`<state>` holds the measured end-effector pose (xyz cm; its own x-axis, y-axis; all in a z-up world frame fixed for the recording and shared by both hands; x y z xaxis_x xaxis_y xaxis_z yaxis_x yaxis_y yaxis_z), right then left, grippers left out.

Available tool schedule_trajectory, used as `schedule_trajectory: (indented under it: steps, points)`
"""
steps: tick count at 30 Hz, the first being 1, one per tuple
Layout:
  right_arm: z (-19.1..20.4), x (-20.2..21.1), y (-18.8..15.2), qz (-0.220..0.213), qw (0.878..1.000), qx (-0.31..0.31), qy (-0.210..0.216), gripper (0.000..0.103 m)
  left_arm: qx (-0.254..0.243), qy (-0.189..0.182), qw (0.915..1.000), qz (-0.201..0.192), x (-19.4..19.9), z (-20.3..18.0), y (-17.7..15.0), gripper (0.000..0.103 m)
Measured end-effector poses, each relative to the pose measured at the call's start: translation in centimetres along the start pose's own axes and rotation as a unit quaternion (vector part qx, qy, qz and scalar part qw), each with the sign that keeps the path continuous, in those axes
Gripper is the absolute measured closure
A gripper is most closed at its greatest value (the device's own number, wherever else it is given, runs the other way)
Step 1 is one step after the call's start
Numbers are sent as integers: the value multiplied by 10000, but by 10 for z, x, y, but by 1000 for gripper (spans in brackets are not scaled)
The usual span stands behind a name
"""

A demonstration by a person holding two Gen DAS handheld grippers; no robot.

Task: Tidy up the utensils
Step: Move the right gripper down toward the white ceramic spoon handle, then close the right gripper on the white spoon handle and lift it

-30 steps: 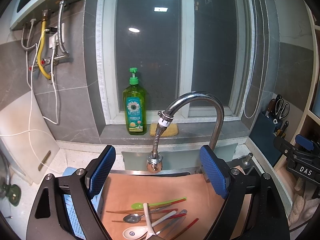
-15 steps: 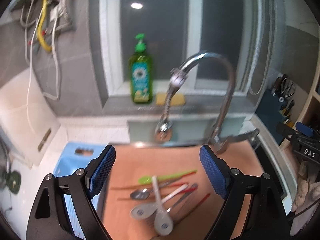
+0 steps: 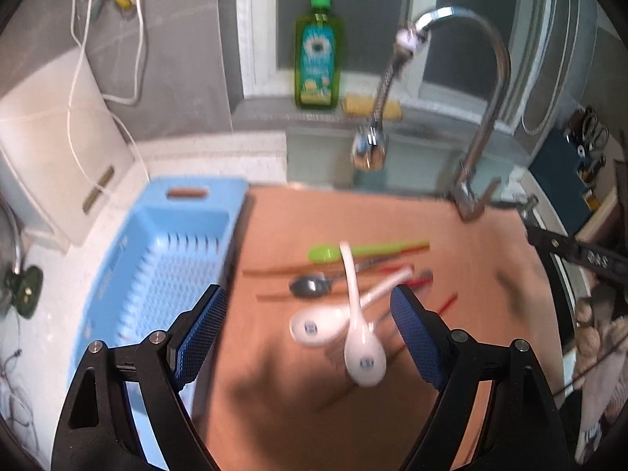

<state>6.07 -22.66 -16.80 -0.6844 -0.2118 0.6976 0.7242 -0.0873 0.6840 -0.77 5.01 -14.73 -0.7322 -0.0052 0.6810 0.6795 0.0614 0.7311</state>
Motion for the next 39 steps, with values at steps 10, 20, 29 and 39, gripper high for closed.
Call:
schedule_trajectory:
  steps: [10, 20, 29, 39]
  points:
    - [6, -53, -37, 1166, 9908, -386, 577, 27, 47, -284, 9964, 798, -17, -9, -53, 33]
    - [46, -88, -39, 1758, 9755, -354, 1274, 42, 108, -578, 9937, 949, -38, -21, -50, 36]
    - [101, -125, -33, 2079, 9592, 46, 1914, 55, 282, -551, 9919, 1113, -52, -25, -61, 35]
    - [139, -150, -33, 2221, 9509, 424, 2112, 60, 264, -510, 9897, 1308, -69, -33, -68, 35]
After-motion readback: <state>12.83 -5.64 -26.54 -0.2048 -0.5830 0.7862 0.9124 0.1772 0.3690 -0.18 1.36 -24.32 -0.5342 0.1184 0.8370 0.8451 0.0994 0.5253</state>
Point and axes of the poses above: each gripper's, at about its wrist camera, not at the fingertips, and x roughly against the way its jaws point, z to its left, y to its top, the point moved 1 cm from there along -x, roughly the way its jaws point, and after that the axes turned 9 degrees about -z, right-handed, at the moved point
